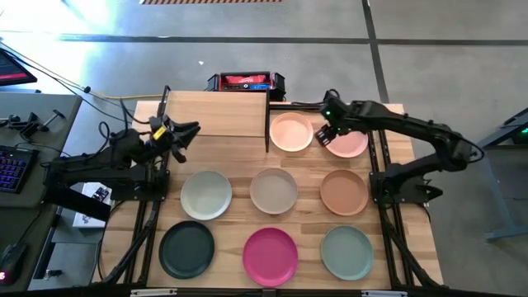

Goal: Place and stack plates onto a shelf
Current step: Put the light pink plate on the shelf

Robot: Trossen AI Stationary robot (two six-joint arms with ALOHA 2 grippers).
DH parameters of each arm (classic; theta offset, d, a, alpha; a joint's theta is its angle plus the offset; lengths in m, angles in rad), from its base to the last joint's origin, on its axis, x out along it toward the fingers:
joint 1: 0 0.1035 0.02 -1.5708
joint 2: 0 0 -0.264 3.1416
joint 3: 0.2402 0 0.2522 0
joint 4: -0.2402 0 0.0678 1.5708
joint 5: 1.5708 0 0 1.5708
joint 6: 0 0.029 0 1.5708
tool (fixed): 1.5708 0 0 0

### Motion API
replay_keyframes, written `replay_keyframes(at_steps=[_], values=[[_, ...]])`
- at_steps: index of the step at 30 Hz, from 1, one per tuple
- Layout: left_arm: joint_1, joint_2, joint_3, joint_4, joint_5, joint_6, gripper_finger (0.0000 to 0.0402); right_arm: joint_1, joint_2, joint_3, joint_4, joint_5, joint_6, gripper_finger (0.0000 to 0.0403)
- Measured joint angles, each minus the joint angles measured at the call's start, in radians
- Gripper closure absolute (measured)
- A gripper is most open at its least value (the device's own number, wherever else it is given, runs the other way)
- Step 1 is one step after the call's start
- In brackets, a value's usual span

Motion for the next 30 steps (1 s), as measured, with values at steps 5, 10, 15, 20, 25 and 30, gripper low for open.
replay_keyframes(at_steps=[5, 10, 15, 20, 25, 30], values=[[0.000, 0.000, 0.000, -0.040, 0.038, -0.013, 0.0312, -0.001, 0.089, 0.000, 0.000, -0.014, 0.021, 0.0224], [0.000, 0.000, 0.000, -0.047, 0.045, -0.012, 0.0312, -0.002, 0.166, 0.000, 0.000, -0.041, 0.077, 0.0224], [0.000, 0.000, 0.000, -0.047, 0.045, -0.012, 0.0312, -0.002, 0.226, 0.000, -0.004, -0.046, 0.123, 0.0224], [0.000, 0.000, 0.000, -0.047, 0.045, -0.012, 0.0312, -0.002, 0.273, -0.002, -0.006, -0.046, 0.120, 0.0224], [0.000, 0.000, 0.000, -0.047, 0.044, -0.012, 0.0312, -0.002, 0.317, -0.002, -0.006, -0.039, 0.096, 0.0224], [0.000, 0.000, 0.000, -0.046, 0.044, -0.018, 0.0312, -0.002, 0.353, -0.002, -0.006, -0.038, 0.094, 0.0224]])
